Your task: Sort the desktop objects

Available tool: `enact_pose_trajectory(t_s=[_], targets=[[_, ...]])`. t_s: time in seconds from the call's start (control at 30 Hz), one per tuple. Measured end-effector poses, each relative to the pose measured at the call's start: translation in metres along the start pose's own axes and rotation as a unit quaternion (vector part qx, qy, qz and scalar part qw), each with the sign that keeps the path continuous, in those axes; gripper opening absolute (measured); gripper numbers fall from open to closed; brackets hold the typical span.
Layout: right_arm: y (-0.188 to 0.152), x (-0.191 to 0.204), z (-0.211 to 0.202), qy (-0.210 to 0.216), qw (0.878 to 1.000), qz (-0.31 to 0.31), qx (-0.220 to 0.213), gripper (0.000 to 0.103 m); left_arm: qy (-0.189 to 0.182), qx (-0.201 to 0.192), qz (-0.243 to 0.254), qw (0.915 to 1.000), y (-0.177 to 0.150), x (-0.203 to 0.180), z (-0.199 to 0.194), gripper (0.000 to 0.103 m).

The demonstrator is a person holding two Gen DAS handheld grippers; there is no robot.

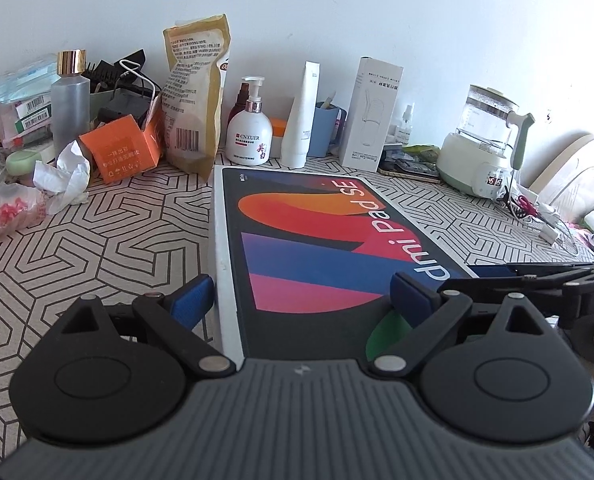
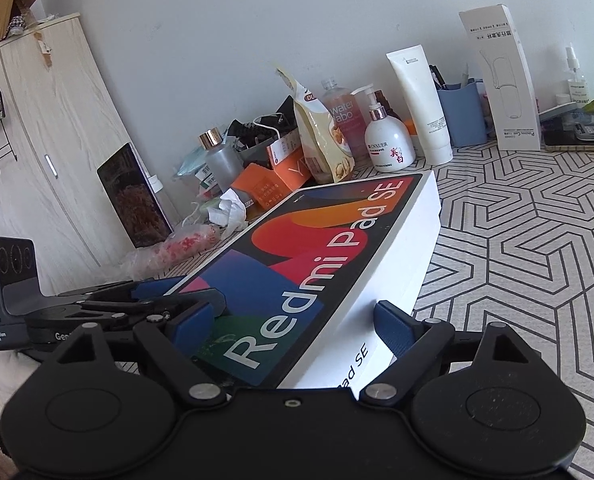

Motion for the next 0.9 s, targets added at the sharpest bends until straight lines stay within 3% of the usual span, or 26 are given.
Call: enact_pose_trajectory(t_s=[0.4,0.9], targets=[[-0.004,0.0,0.003,0.001,1.0,0.0,0.007,0.091,0.006,0.002,0.006,1.0,-0.003,-0.001,0.0,0.095],[-0.01,-0.004,0.01,-0.002,0.999,0.014,0.028,0.091,0.012,0.056,-0.005,0.9983,-0.009,0.003,0.015,0.095]])
Point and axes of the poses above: each gripper's, at about its wrist camera, not at the fingertips, and z roughly the way its jaws point, x to its left, y to its top, the point moved 8 cm from there along z, roughly the way its jaws point, and after that the axes turned 9 degrees about x, right-handed, at the moved point
